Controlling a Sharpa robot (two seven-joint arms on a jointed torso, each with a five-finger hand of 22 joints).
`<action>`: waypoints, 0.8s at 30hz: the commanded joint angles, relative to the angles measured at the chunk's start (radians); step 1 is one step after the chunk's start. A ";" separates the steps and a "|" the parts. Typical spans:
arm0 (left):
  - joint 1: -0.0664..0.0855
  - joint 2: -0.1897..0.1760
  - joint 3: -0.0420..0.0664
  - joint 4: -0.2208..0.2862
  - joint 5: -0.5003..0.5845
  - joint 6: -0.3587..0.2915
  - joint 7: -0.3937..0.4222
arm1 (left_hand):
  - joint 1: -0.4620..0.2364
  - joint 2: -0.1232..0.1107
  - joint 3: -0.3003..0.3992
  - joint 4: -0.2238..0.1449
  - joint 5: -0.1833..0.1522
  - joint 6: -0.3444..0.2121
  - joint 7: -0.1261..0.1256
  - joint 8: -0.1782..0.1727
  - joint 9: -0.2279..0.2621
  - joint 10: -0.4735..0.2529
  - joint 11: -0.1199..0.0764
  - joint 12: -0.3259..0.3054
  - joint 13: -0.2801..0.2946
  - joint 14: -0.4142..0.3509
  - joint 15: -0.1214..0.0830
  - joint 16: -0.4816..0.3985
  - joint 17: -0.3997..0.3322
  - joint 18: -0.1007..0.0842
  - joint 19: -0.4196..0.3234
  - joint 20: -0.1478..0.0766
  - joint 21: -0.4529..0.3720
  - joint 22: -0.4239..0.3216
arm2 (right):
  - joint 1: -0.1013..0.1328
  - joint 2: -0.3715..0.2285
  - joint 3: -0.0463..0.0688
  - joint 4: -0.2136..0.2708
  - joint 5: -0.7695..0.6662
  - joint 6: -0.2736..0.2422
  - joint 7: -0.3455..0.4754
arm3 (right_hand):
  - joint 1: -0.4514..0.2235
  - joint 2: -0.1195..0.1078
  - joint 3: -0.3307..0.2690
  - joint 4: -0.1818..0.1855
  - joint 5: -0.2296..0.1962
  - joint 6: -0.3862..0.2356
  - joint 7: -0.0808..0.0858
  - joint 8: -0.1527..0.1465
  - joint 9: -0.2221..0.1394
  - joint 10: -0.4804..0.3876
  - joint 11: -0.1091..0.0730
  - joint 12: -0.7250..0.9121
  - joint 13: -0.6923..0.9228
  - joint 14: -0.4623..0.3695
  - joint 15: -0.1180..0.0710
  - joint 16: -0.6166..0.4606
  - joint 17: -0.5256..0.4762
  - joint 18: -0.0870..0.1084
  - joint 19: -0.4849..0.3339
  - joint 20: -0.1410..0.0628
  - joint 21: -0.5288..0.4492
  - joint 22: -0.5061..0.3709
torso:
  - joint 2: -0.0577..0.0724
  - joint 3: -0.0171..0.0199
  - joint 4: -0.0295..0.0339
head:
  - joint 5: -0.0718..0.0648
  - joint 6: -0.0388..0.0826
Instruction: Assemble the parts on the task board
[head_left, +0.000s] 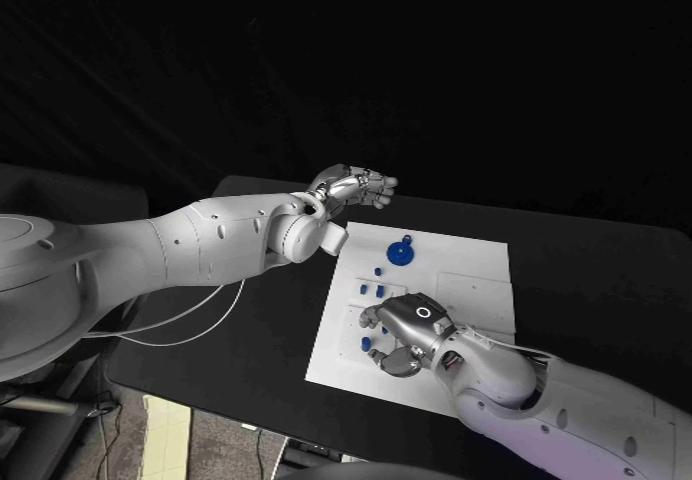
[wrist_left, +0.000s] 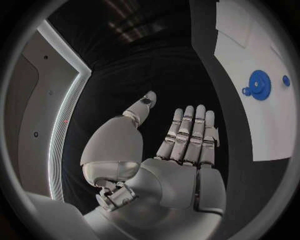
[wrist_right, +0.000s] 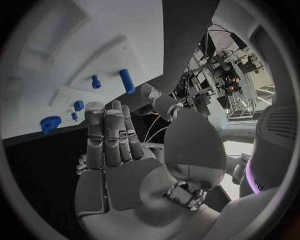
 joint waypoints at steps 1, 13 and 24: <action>0.002 -0.001 0.001 -0.001 0.004 0.010 0.012 | 0.002 0.003 -0.006 0.001 -0.006 0.004 0.011 0.006 -0.001 0.001 0.001 0.002 -0.002 0.003 0.000 -0.005 0.001 0.020 0.006 0.002 -0.007 0.001 | 0.008 -0.031 0.017 0.035 0.085 -0.041 0.036 | -0.018 0.002 -0.016 0.005 0.014 0.001 0.000 0.003 0.000 0.005 -0.003 0.012 -0.003 0.002 0.002 0.004 -0.002 0.101 0.000 0.000 -0.003 0.011 | 0.000 0.0007 -0.0009 | -0.010 0.011; 0.001 -0.003 0.000 -0.014 0.005 0.009 0.013 | 0.001 0.003 -0.007 0.001 -0.006 0.004 0.011 0.007 -0.001 0.001 0.001 0.002 -0.001 0.003 0.000 -0.005 0.001 0.020 0.007 0.002 -0.007 0.002 | 0.085 -0.208 0.094 0.071 0.465 0.060 0.008 | -0.044 0.040 -0.054 0.050 0.032 0.031 -0.028 0.025 0.007 0.196 -0.060 0.161 0.064 0.028 -0.051 0.017 -0.002 0.101 0.027 -0.007 0.009 0.016 | -0.005 0.0030 -0.0041 | -0.068 0.052; -0.012 0.002 0.000 -0.024 0.012 0.014 0.012 | -0.001 0.003 -0.008 0.002 -0.007 0.005 0.011 0.007 -0.001 0.001 0.001 0.003 -0.001 0.004 0.000 -0.005 0.002 0.020 0.007 0.002 -0.007 0.002 | 0.109 -0.340 0.094 0.062 0.658 0.182 -0.046 | -0.057 0.083 -0.117 0.035 0.068 0.052 -0.074 0.033 0.035 0.101 -0.119 0.820 0.635 0.044 -0.103 0.088 0.054 0.101 0.062 -0.039 0.064 0.025 | -0.022 0.0090 -0.0154 | -0.153 0.074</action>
